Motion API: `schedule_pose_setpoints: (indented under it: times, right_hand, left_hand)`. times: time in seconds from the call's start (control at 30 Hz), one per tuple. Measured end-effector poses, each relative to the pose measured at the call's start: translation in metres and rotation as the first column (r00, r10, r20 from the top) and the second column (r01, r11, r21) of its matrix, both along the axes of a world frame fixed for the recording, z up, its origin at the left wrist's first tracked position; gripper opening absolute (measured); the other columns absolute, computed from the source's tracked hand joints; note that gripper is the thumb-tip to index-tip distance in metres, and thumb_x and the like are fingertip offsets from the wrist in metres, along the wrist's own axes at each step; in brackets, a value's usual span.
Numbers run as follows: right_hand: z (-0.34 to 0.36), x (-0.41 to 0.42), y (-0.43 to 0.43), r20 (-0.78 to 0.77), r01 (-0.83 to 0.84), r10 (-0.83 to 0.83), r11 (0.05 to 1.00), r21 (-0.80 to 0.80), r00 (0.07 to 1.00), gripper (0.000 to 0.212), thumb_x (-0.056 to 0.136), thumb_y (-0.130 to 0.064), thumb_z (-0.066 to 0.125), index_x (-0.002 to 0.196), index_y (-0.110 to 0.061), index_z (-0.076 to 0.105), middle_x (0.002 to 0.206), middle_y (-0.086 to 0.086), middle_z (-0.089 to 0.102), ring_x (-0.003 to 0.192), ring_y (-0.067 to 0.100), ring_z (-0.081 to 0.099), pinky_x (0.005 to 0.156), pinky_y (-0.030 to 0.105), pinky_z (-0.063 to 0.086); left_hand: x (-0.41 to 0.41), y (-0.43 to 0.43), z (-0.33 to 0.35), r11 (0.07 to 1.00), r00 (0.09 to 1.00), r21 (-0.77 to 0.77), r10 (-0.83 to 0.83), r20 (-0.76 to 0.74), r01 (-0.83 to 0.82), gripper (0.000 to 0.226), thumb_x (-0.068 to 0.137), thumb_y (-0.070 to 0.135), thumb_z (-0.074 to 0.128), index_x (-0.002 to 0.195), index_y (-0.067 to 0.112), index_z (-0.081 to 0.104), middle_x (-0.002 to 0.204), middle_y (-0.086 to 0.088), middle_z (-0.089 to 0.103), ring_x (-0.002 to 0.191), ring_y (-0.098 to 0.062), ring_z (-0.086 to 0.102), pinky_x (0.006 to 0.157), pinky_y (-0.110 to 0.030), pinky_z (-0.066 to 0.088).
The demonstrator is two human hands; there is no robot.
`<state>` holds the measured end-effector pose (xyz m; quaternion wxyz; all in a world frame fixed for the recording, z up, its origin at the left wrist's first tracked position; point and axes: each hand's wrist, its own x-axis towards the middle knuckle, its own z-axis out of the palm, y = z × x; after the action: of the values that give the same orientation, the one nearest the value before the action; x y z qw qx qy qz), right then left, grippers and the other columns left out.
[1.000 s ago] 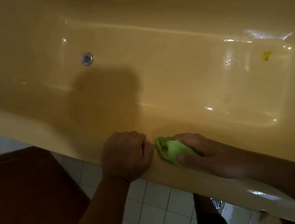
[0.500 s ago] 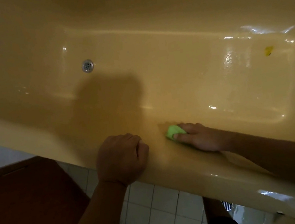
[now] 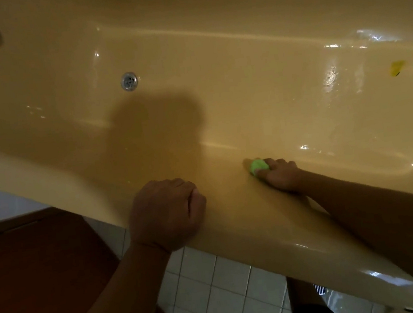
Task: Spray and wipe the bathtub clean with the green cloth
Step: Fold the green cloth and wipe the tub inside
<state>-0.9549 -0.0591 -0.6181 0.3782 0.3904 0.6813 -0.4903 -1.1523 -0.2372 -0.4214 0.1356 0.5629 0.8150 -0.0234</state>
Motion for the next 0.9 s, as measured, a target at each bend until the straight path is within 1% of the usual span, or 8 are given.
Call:
schedule_pose_setpoints:
  times: [0.17,0.27,0.37,0.43,0.53,0.6,0.8,0.9]
  right_hand:
    - [0.119,-0.013,-0.023,-0.430,-0.017,-0.053,0.987,-0.157,0.901,0.059,0.099,-0.071,0.040,0.149,-0.039,0.046,0.148,-0.008,0.052,0.137,0.018,0.044,0.118,0.036,0.032]
    - [0.182,0.003,-0.025,-0.587,-0.114,-0.016,0.976,-0.184,0.810,0.057,0.099,-0.068,0.039,0.150,-0.041,0.045,0.143,-0.029,0.047,0.132,-0.010,0.036,0.112,0.013,0.026]
    - [0.149,0.002,-0.014,-0.524,-0.077,-0.060,0.969,-0.236,0.850,0.050,0.102,-0.064,0.042,0.144,-0.039,0.051,0.135,-0.028,0.055,0.127,-0.008,0.047,0.107,0.015,0.035]
    - [0.090,-0.004,-0.008,-0.411,-0.066,-0.009,0.984,-0.168,0.912,0.054,0.102,-0.065,0.039,0.146,-0.035,0.050,0.141,-0.011,0.057,0.132,0.012,0.052,0.110,0.027,0.038]
    - [0.018,-0.015,0.000,-0.090,-0.070,0.065,0.996,-0.048,0.994,0.067,0.106,-0.065,0.030,0.160,-0.027,0.029,0.161,0.012,0.039,0.146,0.036,0.036,0.118,0.041,0.026]
    - [0.013,-0.028,-0.004,-0.024,-0.052,0.051,0.998,-0.028,0.998,0.073,0.105,-0.068,0.026,0.163,-0.025,0.023,0.165,0.015,0.030,0.150,0.039,0.027,0.120,0.045,0.022]
    - [0.156,-0.031,-0.036,-0.523,-0.064,-0.037,0.983,-0.173,0.852,0.055,0.101,-0.065,0.039,0.153,-0.047,0.037,0.149,-0.018,0.046,0.134,0.008,0.038,0.110,0.028,0.032]
    - [0.163,-0.033,-0.033,-0.562,-0.071,-0.079,0.968,-0.240,0.823,0.053,0.098,-0.064,0.042,0.149,-0.049,0.041,0.143,-0.022,0.048,0.131,0.001,0.041,0.110,0.023,0.034]
  left_hand:
    - [-0.007,0.000,0.002,1.000,1.000,-0.005,-0.002,0.007,0.003,0.043,0.097,0.036,0.039,0.070,0.017,0.066,0.068,-0.003,0.062,0.062,-0.034,0.055,0.060,-0.041,0.040]
    - [-0.010,0.000,0.001,1.000,1.000,0.014,-0.001,0.019,0.001,0.044,0.097,0.036,0.039,0.069,0.017,0.067,0.066,-0.003,0.061,0.059,-0.033,0.053,0.057,-0.039,0.039]
    - [-0.012,-0.002,0.002,1.000,1.000,0.011,0.012,0.028,-0.013,0.045,0.098,0.036,0.038,0.070,0.016,0.068,0.067,-0.004,0.062,0.060,-0.035,0.054,0.057,-0.040,0.042]
    - [-0.014,-0.003,0.000,1.000,1.000,0.009,0.015,0.024,-0.015,0.045,0.097,0.036,0.038,0.070,0.016,0.067,0.067,-0.004,0.061,0.060,-0.035,0.054,0.057,-0.040,0.041]
    - [-0.020,-0.003,-0.001,1.000,0.999,-0.008,0.022,0.037,-0.022,0.047,0.097,0.037,0.037,0.071,0.015,0.068,0.068,-0.006,0.063,0.060,-0.037,0.054,0.056,-0.041,0.044]
    - [-0.021,-0.004,-0.001,0.999,0.999,0.001,0.036,0.030,-0.036,0.046,0.096,0.037,0.037,0.071,0.014,0.069,0.068,-0.006,0.064,0.060,-0.037,0.055,0.056,-0.043,0.046]
    - [-0.026,-0.004,0.002,1.000,1.000,0.013,0.017,0.014,-0.017,0.043,0.097,0.036,0.040,0.068,0.017,0.065,0.066,-0.004,0.060,0.058,-0.034,0.054,0.055,-0.038,0.038]
    - [-0.027,-0.002,0.004,1.000,1.000,0.011,-0.013,0.003,0.013,0.042,0.096,0.036,0.041,0.067,0.018,0.065,0.064,-0.002,0.059,0.057,-0.032,0.053,0.055,-0.035,0.032]
